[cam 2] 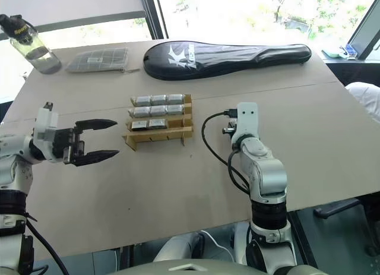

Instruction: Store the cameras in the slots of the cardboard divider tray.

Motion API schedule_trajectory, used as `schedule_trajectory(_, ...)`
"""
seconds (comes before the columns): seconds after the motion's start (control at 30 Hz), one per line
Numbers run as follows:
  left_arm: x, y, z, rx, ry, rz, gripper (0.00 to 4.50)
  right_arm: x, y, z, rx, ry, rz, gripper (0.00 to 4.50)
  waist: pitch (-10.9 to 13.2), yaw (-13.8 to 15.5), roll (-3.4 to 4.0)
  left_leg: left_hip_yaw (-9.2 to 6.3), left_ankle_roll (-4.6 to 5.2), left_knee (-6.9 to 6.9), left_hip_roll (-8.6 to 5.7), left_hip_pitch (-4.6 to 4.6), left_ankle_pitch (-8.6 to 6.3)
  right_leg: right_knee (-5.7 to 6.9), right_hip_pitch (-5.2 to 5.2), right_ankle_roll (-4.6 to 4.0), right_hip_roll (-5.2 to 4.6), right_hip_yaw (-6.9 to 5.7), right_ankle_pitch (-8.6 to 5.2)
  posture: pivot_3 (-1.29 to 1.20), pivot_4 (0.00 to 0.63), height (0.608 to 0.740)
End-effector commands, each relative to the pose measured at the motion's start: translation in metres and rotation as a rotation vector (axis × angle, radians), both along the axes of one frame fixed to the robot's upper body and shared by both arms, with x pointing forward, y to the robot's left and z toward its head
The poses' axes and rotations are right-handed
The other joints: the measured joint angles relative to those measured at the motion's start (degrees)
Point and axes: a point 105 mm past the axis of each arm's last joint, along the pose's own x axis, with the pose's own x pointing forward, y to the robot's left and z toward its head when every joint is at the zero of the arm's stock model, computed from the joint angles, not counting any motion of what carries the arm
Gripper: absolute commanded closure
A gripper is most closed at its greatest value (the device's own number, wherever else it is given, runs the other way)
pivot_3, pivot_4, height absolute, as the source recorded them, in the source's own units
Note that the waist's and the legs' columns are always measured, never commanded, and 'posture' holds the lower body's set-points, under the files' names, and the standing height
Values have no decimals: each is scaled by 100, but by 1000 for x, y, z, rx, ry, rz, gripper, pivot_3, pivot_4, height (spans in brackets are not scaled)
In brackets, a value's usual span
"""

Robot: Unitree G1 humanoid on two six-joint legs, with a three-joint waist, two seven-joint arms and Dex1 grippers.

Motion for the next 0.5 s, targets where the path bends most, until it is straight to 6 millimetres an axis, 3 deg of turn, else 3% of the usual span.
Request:
schedule_trajectory(0.03,0,2,10,8,-33,-1,0,11,14,61,-28,-262,184,3751,0,1,0,5,0,0,0,0,0,-4,0,0,0,3,0,0,150,740)
schedule_trajectory(0.1,0,3,10,7,-34,2,0,13,24,86,-66,-376,326,3751,-1,0,-1,7,0,3,0,0,0,-9,2,0,0,2,0,0,150,740)
schedule_trajectory(0.2,0,3,10,6,-35,1,0,9,43,108,-147,-510,551,3751,-3,-12,-5,1,0,-3,4,-1,0,-18,2,0,0,-5,0,0,150,740)
schedule_trajectory(0.27,0,3,12,6,-44,4,0,-1,64,121,-225,-613,812,3751,-3,-38,-6,-4,0,-6,6,1,0,-17,3,0,1,-9,0,0,150,740)
schedule_trajectory(0.37,-2,7,13,12,-52,18,0,-2,86,120,-351,-681,1090,3751,-4,-126,-8,4,1,-3,6,-6,0,-30,4,0,-1,-10,0,0,150,740)
schedule_trajectory(0.5,-7,12,13,18,-56,41,0,0,103,108,-500,-697,1311,3751,-5,-181,-8,3,1,-3,7,-5,0,-34,5,0,0,-11,0,0,150,740)
